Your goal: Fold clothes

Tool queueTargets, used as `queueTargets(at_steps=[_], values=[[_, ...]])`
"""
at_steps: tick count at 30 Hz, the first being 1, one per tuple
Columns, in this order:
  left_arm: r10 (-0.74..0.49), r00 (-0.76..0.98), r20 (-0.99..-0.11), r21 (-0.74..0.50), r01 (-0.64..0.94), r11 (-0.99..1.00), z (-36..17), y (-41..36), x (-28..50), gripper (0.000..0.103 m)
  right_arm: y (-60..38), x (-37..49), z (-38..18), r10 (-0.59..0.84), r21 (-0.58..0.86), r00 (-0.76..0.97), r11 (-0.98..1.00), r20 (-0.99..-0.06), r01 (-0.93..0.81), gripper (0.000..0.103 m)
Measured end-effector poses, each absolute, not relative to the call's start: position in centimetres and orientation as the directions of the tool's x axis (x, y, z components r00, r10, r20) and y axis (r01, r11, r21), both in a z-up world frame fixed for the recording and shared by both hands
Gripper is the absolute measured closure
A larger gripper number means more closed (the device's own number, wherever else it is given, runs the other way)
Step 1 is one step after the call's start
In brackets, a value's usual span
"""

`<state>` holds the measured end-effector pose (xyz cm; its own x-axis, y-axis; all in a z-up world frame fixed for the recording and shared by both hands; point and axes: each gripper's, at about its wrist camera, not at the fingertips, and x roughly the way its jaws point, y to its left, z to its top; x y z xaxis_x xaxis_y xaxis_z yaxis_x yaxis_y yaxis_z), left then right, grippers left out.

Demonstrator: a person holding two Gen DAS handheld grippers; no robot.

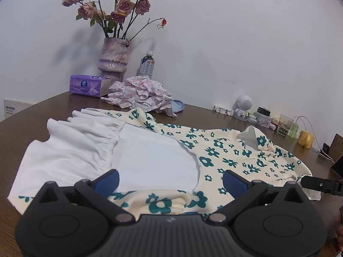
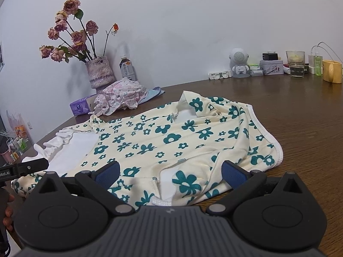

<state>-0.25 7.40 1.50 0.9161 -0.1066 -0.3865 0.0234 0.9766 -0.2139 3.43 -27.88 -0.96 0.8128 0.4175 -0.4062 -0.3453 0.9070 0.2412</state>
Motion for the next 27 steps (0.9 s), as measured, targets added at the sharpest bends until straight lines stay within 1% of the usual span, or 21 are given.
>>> queueTargets(at_steps=[12,16,21,27], values=[[-0.115,0.917,-0.382,-0.223,0.03,0.974,1.44,7.56,-0.33,0.0,-27.97,3.54,-0.98,0.414,0.245,0.812,0.908,-0.411,-0.339,0.0],[-0.119,0.922,-0.37,-0.218,0.038,0.975,1.48,7.48,-0.56,0.0,-27.79,3.55,-0.98,0.401,0.233,0.814,0.915,-0.42,-0.331,0.0],[-0.12,0.919,-0.375,-0.215,0.039,0.976,1.51,7.42,-0.53,0.0,-27.56,3.51,-0.97,0.378,0.213,0.821,0.925,-0.428,-0.315,0.0],[-0.114,0.925,-0.363,-0.216,0.035,0.976,1.52,7.46,-0.74,0.0,-27.55,3.68,-0.99,0.385,0.211,0.812,0.922,-0.438,-0.324,0.0]])
